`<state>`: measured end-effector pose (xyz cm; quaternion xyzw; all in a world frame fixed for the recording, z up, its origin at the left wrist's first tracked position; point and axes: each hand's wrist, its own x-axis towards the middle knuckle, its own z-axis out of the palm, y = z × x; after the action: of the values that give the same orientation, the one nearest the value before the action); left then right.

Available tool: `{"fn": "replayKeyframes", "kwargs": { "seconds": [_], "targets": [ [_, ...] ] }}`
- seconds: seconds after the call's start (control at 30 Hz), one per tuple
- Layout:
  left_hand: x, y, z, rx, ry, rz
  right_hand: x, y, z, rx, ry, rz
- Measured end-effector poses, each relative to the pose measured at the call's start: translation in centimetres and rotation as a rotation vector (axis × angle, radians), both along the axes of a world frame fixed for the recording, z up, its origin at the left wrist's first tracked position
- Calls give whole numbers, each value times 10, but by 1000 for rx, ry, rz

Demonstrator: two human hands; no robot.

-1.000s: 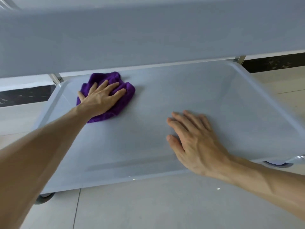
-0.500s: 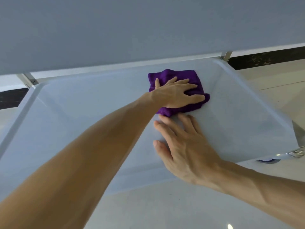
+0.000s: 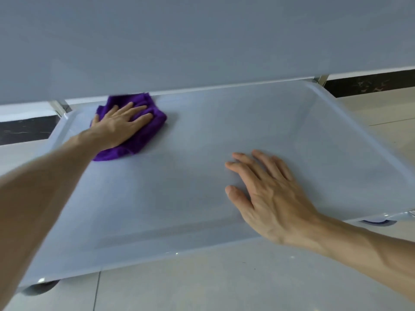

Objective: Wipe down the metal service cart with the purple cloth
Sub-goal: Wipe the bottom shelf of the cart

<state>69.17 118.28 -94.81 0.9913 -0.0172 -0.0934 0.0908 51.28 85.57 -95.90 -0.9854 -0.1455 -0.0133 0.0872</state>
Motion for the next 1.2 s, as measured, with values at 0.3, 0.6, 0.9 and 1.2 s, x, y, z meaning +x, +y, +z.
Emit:
{"fn": "replayKeyframes", "kwargs": {
  "seconds": [0.3, 0.6, 0.9, 1.2],
  "targets": [
    [-75, 2, -9, -57, -68, 67, 20, 33, 21, -74, 41, 32],
    [-59, -47, -14, -93, -117, -113, 25, 48, -6, -65, 43, 78],
    [-33, 37, -10, -78, -158, 78, 34, 46, -13, -29, 32, 23],
    [-110, 64, -10, -120, -137, 321, 36, 46, -17, -10, 61, -2]
  ]
}}
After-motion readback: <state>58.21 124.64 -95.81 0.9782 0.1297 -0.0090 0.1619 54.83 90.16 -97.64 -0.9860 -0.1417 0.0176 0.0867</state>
